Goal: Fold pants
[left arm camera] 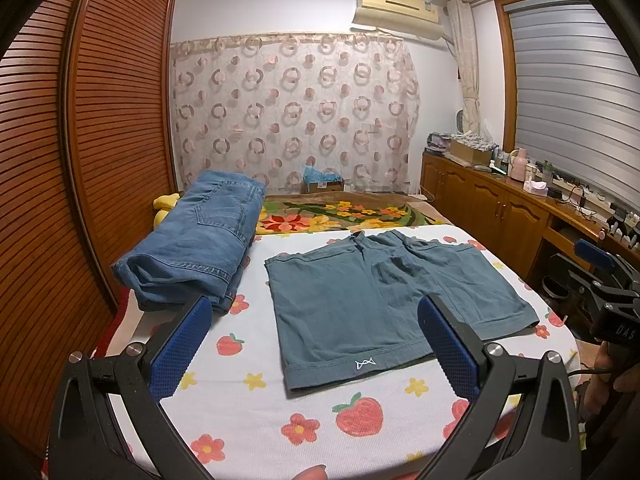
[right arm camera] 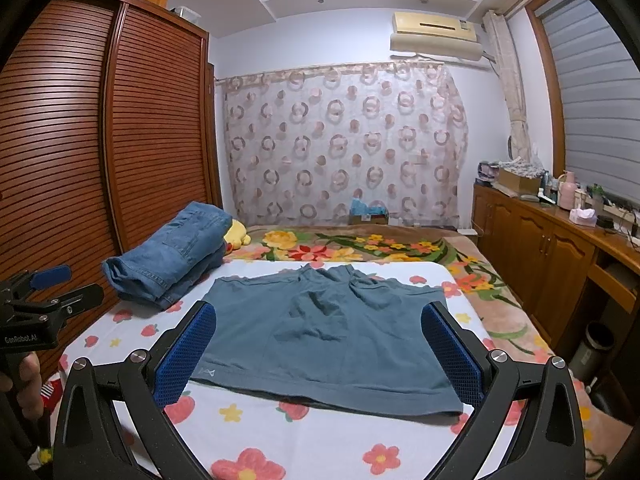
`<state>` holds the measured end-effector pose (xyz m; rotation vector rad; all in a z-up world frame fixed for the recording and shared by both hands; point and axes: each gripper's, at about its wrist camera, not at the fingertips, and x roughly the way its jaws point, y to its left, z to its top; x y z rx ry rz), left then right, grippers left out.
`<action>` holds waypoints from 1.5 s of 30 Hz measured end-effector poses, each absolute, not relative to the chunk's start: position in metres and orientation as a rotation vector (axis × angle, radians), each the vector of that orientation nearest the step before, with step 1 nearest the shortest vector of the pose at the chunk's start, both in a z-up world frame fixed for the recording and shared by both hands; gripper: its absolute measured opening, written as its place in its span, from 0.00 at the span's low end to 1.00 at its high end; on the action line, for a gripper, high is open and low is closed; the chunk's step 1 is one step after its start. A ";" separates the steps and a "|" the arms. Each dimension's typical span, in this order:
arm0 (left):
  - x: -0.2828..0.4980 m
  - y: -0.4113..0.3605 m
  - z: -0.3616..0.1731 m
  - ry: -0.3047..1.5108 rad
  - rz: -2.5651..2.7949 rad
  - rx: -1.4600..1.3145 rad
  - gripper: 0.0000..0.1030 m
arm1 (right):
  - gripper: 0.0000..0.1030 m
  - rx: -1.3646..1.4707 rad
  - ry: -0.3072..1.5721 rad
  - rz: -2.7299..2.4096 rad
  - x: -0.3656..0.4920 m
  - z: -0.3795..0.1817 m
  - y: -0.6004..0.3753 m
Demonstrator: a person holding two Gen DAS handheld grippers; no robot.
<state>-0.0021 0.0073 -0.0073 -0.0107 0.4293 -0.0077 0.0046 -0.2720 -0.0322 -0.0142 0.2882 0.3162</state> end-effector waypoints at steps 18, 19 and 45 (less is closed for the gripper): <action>-0.007 0.008 0.001 0.423 -0.002 -0.014 1.00 | 1.00 -0.013 0.279 0.319 0.005 -0.033 -0.273; -0.007 0.008 0.001 0.423 -0.002 -0.013 1.00 | 1.00 -0.013 0.280 0.320 0.005 -0.033 -0.273; -0.007 0.008 0.001 0.420 -0.003 -0.013 1.00 | 1.00 -0.015 0.277 0.321 0.004 -0.033 -0.275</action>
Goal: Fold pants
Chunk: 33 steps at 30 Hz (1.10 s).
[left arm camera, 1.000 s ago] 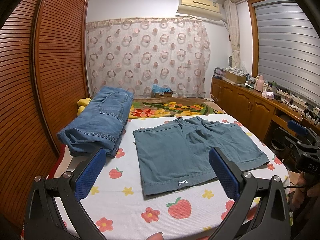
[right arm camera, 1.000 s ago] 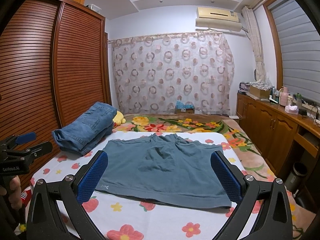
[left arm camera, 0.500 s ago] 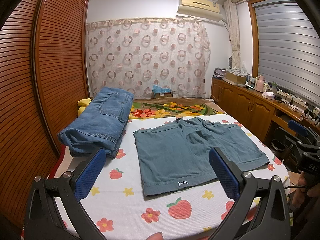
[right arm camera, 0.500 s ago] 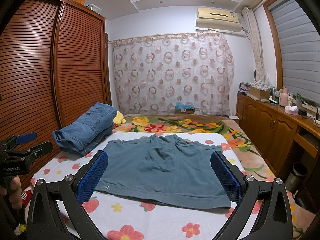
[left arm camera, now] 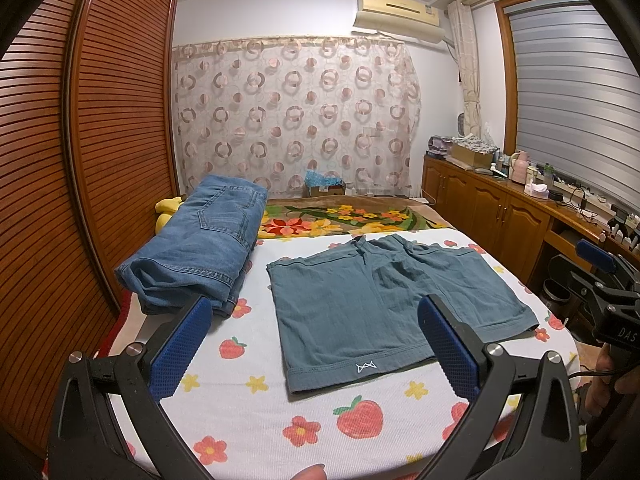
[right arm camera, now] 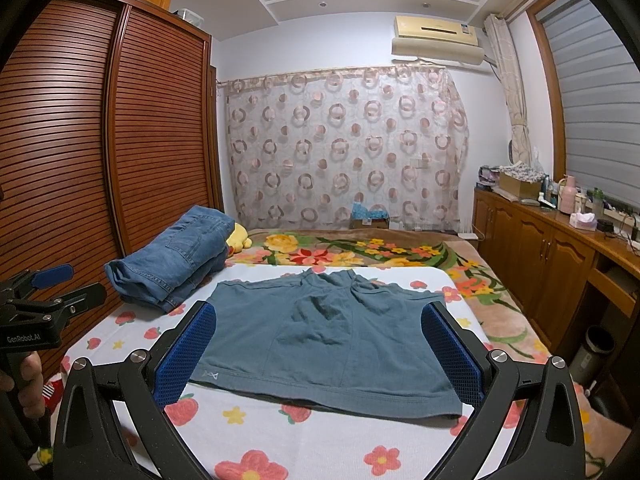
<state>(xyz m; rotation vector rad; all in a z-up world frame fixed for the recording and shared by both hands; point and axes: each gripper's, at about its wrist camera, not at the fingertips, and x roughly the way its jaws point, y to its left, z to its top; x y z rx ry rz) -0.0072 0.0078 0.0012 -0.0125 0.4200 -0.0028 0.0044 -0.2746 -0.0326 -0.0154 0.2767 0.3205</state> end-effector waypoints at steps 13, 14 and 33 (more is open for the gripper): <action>-0.007 0.007 0.001 0.420 -0.002 -0.011 1.00 | 1.00 -0.014 0.277 0.320 0.004 -0.033 -0.274; -0.007 0.007 0.001 0.420 -0.002 -0.011 1.00 | 1.00 -0.014 0.277 0.321 0.004 -0.033 -0.274; 0.014 0.011 -0.028 0.517 -0.040 0.001 1.00 | 1.00 -0.028 0.326 0.319 0.019 -0.038 -0.286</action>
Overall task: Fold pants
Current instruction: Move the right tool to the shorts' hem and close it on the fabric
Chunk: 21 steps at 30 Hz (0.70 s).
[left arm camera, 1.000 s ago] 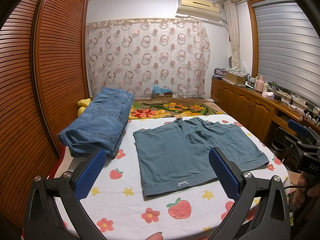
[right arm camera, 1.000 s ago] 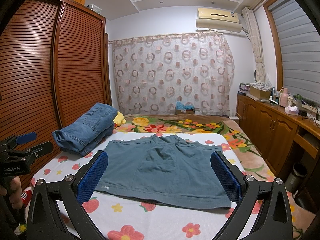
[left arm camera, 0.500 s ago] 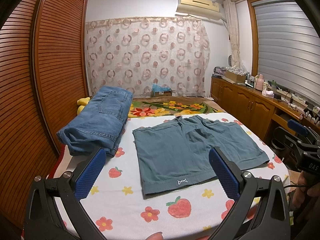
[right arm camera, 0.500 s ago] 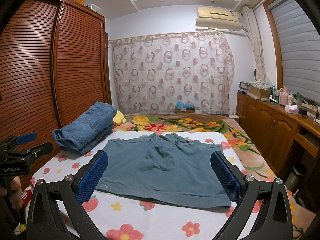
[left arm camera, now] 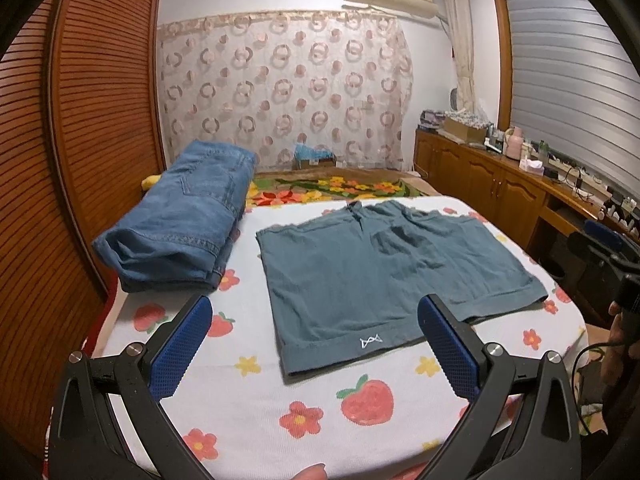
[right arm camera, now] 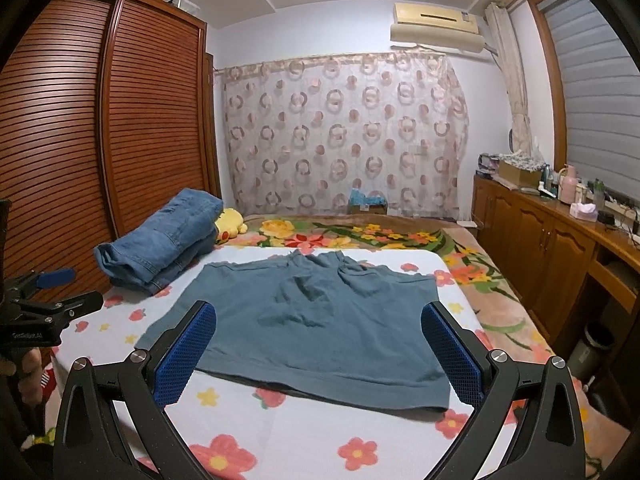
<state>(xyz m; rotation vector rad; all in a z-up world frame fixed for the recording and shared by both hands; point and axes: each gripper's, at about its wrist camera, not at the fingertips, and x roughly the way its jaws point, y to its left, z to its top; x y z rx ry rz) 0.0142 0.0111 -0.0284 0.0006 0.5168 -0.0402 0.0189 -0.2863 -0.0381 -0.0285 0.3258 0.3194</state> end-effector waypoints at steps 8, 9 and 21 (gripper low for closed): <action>0.026 0.011 -0.049 0.568 -0.054 0.017 1.00 | 0.98 -0.040 0.347 0.321 0.029 -0.040 -0.294; 0.027 0.011 -0.051 0.573 -0.055 0.020 1.00 | 0.96 -0.043 0.349 0.320 0.031 -0.041 -0.295; 0.042 0.014 -0.082 0.661 -0.101 0.021 1.00 | 0.63 -0.066 0.451 0.327 0.053 -0.046 -0.302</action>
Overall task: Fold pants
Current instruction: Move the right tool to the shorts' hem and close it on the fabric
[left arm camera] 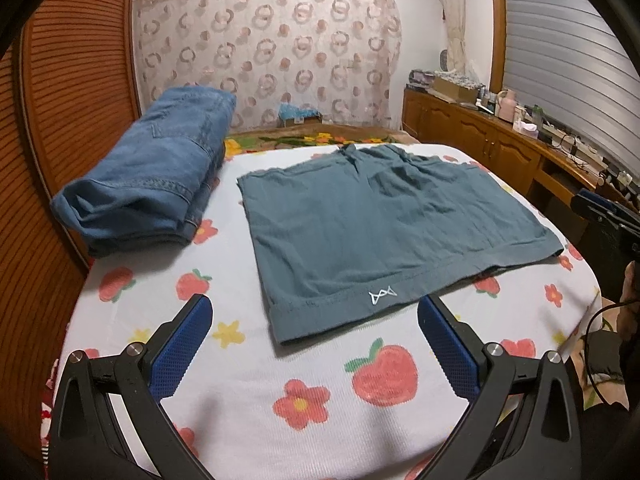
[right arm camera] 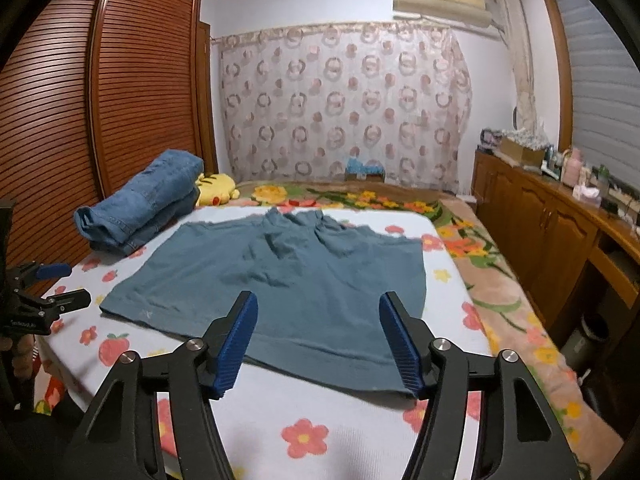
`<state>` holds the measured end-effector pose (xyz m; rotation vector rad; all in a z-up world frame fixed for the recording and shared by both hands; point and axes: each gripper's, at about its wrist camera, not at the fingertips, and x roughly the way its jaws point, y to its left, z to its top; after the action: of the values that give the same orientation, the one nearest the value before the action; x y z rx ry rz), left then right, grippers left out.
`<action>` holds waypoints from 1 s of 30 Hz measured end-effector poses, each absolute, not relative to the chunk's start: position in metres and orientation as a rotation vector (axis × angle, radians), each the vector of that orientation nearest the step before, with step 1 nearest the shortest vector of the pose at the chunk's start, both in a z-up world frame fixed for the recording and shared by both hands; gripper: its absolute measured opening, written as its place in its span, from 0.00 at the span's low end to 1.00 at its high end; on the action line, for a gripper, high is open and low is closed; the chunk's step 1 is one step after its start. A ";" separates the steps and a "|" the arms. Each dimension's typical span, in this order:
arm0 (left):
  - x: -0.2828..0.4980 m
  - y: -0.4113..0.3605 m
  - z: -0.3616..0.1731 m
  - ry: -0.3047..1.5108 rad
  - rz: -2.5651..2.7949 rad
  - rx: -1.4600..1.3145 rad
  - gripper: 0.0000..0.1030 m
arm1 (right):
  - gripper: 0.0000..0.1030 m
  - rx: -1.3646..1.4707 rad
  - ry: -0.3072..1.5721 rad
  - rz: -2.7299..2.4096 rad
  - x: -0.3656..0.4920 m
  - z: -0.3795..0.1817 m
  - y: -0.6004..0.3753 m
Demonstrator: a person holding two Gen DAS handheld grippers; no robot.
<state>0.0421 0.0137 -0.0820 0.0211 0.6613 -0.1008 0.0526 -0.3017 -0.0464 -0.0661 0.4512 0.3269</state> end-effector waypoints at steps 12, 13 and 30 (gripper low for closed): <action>0.054 0.038 -0.101 0.716 -0.112 -0.019 0.81 | 0.63 -0.058 0.548 0.276 0.068 -0.040 -0.305; 0.055 0.040 -0.103 0.719 -0.115 -0.026 0.80 | 0.63 -0.056 0.556 0.270 0.069 -0.039 -0.305; 0.071 0.042 -0.123 0.796 -0.159 -0.062 0.43 | 0.63 -0.020 0.626 0.224 0.072 -0.032 -0.299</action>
<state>0.0705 0.0421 -0.1229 -0.0618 0.7958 -0.1593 0.0721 -0.2990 -0.0316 -0.0200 0.6260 0.2237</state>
